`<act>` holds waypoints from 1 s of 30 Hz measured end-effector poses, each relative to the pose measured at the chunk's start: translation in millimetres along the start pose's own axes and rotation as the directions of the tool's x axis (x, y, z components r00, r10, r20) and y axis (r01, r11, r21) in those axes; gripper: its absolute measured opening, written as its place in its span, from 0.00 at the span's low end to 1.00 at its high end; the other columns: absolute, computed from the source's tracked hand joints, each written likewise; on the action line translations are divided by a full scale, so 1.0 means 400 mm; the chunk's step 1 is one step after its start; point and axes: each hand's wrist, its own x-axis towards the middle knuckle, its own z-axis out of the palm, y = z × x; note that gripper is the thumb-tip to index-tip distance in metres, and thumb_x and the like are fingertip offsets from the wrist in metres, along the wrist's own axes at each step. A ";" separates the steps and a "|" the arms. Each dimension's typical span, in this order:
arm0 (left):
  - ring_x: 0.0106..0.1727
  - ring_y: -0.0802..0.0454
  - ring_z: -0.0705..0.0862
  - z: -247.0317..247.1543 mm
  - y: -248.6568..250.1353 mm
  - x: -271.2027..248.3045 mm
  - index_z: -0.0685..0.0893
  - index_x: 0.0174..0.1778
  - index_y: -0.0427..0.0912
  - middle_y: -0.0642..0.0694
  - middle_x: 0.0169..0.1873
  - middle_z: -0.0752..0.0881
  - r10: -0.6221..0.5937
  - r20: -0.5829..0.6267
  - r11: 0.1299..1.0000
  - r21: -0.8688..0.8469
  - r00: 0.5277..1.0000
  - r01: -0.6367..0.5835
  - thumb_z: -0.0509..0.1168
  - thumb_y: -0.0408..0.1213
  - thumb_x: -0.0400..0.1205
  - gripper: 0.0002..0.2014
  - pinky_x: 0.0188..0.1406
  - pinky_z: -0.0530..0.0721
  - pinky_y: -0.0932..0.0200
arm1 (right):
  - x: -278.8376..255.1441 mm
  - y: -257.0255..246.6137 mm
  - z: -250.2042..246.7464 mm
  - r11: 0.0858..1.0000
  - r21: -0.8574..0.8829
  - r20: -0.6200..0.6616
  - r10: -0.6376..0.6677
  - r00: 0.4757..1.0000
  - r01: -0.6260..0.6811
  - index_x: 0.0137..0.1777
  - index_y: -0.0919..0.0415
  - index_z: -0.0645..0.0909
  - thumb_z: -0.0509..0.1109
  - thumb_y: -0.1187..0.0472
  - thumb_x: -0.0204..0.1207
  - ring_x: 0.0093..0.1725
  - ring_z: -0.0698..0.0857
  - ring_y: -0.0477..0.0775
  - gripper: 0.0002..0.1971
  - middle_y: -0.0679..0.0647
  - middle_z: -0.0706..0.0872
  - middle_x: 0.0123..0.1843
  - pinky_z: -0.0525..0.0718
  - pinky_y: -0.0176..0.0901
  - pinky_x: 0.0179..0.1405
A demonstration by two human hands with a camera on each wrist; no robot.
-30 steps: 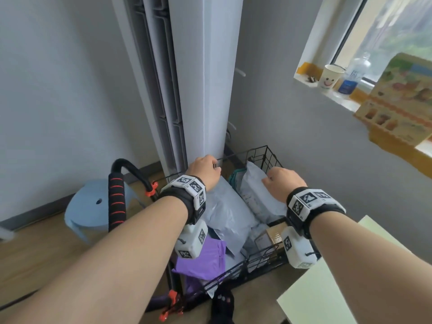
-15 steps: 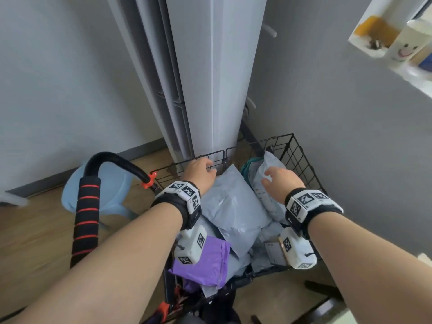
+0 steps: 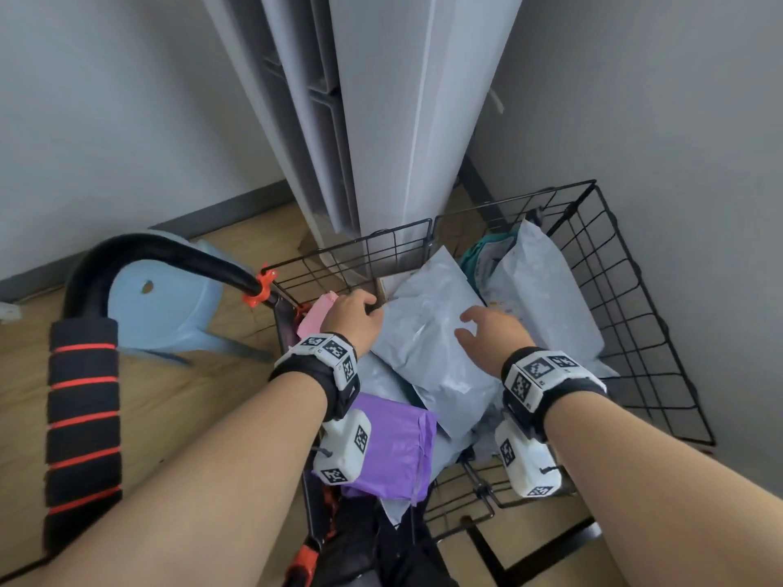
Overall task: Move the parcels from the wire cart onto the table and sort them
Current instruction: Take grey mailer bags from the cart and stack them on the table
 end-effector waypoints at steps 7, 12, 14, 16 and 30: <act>0.66 0.41 0.80 0.109 -0.089 0.140 0.77 0.68 0.42 0.40 0.66 0.81 -0.074 0.130 0.997 0.021 0.989 0.071 0.61 0.44 0.83 0.19 0.66 0.77 0.50 | 0.119 -0.001 0.109 0.998 0.044 0.077 0.046 0.996 -0.050 0.74 0.55 0.72 0.60 0.52 0.83 0.67 0.78 0.59 0.20 0.58 0.75 0.71 0.75 0.48 0.64; 0.67 0.39 0.78 0.167 -0.116 0.221 0.74 0.71 0.41 0.39 0.68 0.78 -0.106 0.196 0.994 0.061 0.975 0.096 0.61 0.45 0.83 0.22 0.67 0.77 0.49 | 0.183 0.009 0.170 0.994 0.060 0.109 0.088 0.990 -0.095 0.75 0.54 0.70 0.60 0.51 0.83 0.66 0.79 0.59 0.21 0.57 0.74 0.71 0.76 0.46 0.61; 0.69 0.39 0.77 0.187 -0.127 0.244 0.71 0.74 0.42 0.39 0.70 0.76 -0.119 0.207 0.992 0.055 0.971 0.110 0.62 0.45 0.82 0.25 0.69 0.76 0.47 | 0.203 0.015 0.188 0.992 0.069 0.118 0.097 0.988 -0.106 0.75 0.55 0.70 0.59 0.52 0.83 0.65 0.79 0.60 0.21 0.57 0.73 0.72 0.75 0.45 0.59; 0.71 0.39 0.76 0.206 -0.138 0.261 0.69 0.76 0.43 0.38 0.72 0.74 -0.141 0.218 0.990 0.055 0.966 0.132 0.62 0.45 0.81 0.27 0.71 0.75 0.46 | 0.216 0.021 0.205 0.990 0.079 0.130 0.107 0.986 -0.118 0.76 0.55 0.69 0.59 0.52 0.84 0.65 0.79 0.59 0.22 0.56 0.72 0.74 0.75 0.44 0.58; 0.51 0.39 0.85 0.228 -0.171 0.273 0.85 0.53 0.38 0.39 0.53 0.85 -0.118 0.189 0.988 -0.072 0.975 0.134 0.67 0.45 0.78 0.15 0.48 0.80 0.54 | 0.222 0.038 0.241 0.981 0.106 0.163 0.145 0.976 -0.163 0.77 0.56 0.68 0.61 0.53 0.83 0.65 0.80 0.59 0.23 0.55 0.68 0.77 0.77 0.46 0.61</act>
